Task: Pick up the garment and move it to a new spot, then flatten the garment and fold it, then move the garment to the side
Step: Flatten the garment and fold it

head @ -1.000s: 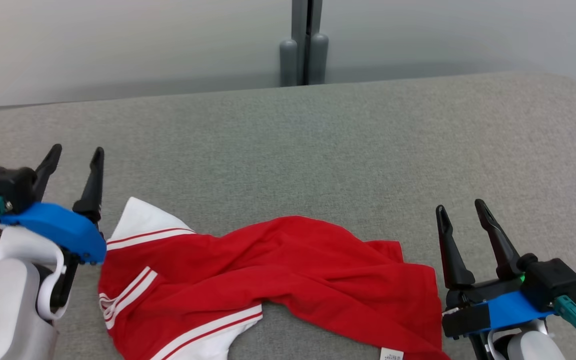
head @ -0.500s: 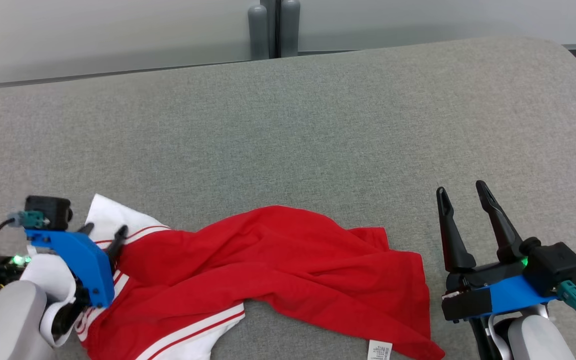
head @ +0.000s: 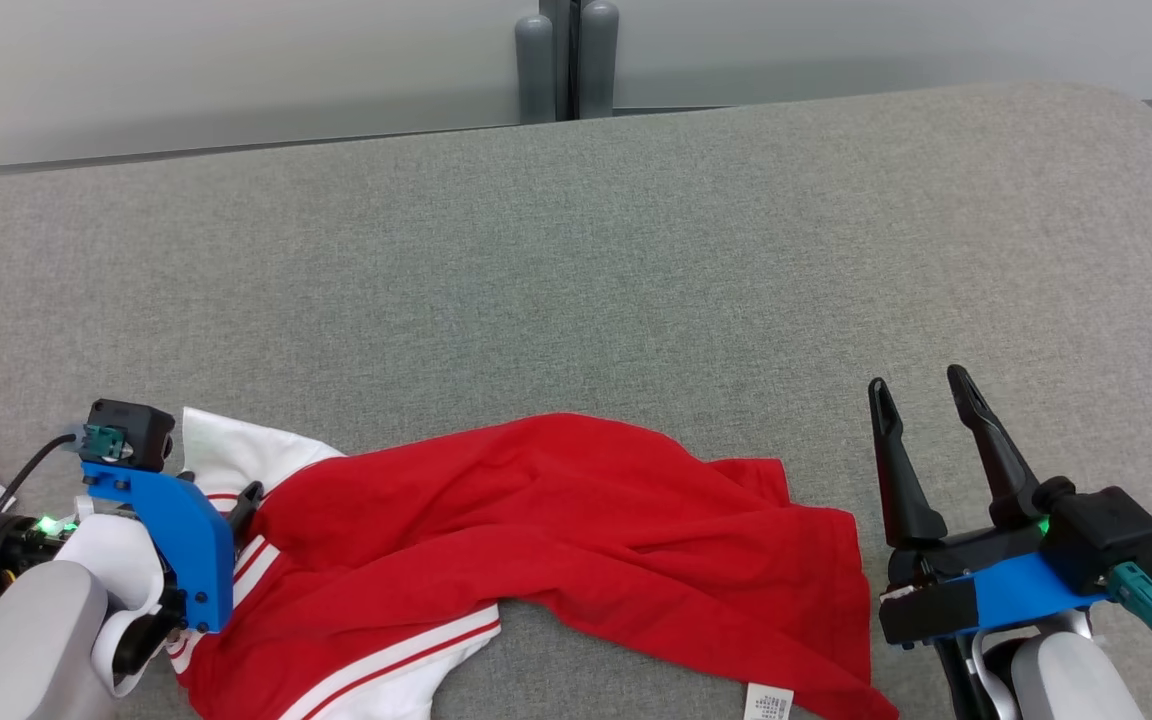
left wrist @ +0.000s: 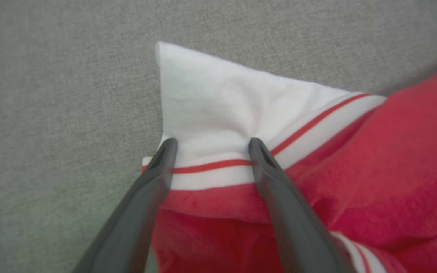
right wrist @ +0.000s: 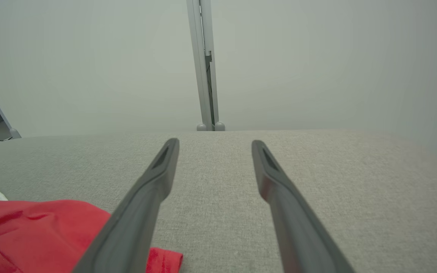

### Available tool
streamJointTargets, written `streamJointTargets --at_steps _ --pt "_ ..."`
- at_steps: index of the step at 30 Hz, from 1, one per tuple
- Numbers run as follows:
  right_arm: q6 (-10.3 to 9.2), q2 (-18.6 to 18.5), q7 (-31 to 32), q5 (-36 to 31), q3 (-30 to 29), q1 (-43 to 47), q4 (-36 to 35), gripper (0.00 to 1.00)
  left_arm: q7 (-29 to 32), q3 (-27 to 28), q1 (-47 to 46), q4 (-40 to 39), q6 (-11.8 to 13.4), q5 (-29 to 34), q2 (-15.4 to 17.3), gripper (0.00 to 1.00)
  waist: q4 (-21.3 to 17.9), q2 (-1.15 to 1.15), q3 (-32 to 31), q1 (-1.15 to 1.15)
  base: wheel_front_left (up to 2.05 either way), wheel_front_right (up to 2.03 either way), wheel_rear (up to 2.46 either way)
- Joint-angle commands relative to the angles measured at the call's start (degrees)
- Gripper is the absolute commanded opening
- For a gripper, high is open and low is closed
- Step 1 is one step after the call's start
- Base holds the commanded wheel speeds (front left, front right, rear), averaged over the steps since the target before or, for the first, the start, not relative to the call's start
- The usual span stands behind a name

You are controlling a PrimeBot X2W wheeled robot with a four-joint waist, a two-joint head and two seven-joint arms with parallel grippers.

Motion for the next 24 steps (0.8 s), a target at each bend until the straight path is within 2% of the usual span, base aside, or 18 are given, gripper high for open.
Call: streamJointTargets --at_steps 1,3,4,7,14,24 --pt "0.01 0.0 -0.3 -0.5 0.1 -0.2 0.2 1.00 1.4 -1.4 1.3 1.9 0.3 0.3 -0.8 1.00 0.0 -0.01 0.0 0.00 0.00 0.00 0.00" --pt "0.01 -0.1 -0.3 -0.4 0.2 -0.3 0.3 1.00 1.1 -1.9 1.2 2.7 0.3 0.2 -1.6 0.67 0.0 -0.01 0.0 0.00 0.00 0.00 0.00" --pt "0.01 -0.2 -0.3 -0.4 0.4 -0.3 0.4 1.00 1.1 -2.4 1.1 3.2 0.3 0.8 -1.6 0.00 0.0 -0.01 0.0 0.00 0.00 0.00 0.00" --pt "0.01 -0.6 -0.3 -0.2 0.3 -0.4 0.6 1.00 -1.2 -2.6 -0.3 4.2 0.3 1.7 -1.7 0.00 0.1 -0.01 -0.1 0.00 0.00 0.00 0.00" --pt "0.01 -1.2 -0.3 -0.2 -0.6 -0.7 0.6 1.00 -12.4 -0.4 -9.3 4.2 1.7 4.9 -2.7 0.00 0.7 -0.01 0.1 0.00 0.00 0.00 0.00" --pt "0.01 -1.6 -0.3 -0.6 -1.1 -3.1 -0.4 1.00 -22.0 0.8 -21.6 7.9 2.6 8.1 -3.5 0.00 -0.5 -0.01 2.4 0.00 0.00 0.00 0.00"
